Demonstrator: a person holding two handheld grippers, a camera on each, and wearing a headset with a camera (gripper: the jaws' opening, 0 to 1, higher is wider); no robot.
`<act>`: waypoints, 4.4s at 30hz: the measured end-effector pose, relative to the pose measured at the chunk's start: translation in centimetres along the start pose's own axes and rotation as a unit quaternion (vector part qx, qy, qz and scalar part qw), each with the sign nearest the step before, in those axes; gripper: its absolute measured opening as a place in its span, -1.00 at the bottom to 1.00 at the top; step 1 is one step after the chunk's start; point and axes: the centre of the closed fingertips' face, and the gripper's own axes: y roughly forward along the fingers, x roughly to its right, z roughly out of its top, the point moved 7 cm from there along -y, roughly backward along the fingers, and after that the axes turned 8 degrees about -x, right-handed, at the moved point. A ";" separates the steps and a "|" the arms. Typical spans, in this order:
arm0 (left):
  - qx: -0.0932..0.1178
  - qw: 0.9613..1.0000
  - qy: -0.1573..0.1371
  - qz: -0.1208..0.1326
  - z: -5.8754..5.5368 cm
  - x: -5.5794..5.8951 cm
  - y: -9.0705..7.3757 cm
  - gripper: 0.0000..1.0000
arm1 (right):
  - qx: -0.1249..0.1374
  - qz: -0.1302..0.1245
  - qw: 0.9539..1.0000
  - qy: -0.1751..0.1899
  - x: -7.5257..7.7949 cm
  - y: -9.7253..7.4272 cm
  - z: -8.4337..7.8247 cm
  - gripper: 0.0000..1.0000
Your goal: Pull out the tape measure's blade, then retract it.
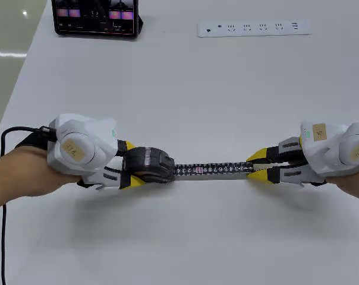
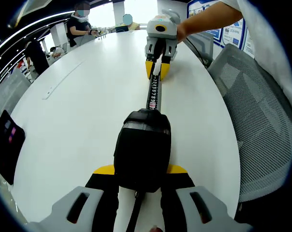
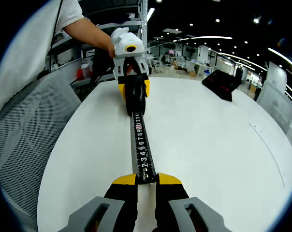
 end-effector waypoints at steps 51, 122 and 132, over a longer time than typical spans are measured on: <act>-0.003 1.000 0.001 0.001 0.1 0.0 0.0 -0.44 | -0.046 -0.014 0.999 0.005 0.2 -3.2 -3.1 -0.82; -0.021 1.000 -0.004 0.006 0.5 0.1 0.1 -0.42 | -0.117 0.003 0.993 0.030 0.5 -5.8 -5.4 -0.80; -0.025 1.000 -0.007 0.008 0.4 0.1 0.1 -0.42 | -0.119 0.001 0.992 0.032 0.4 -5.7 -5.4 -0.78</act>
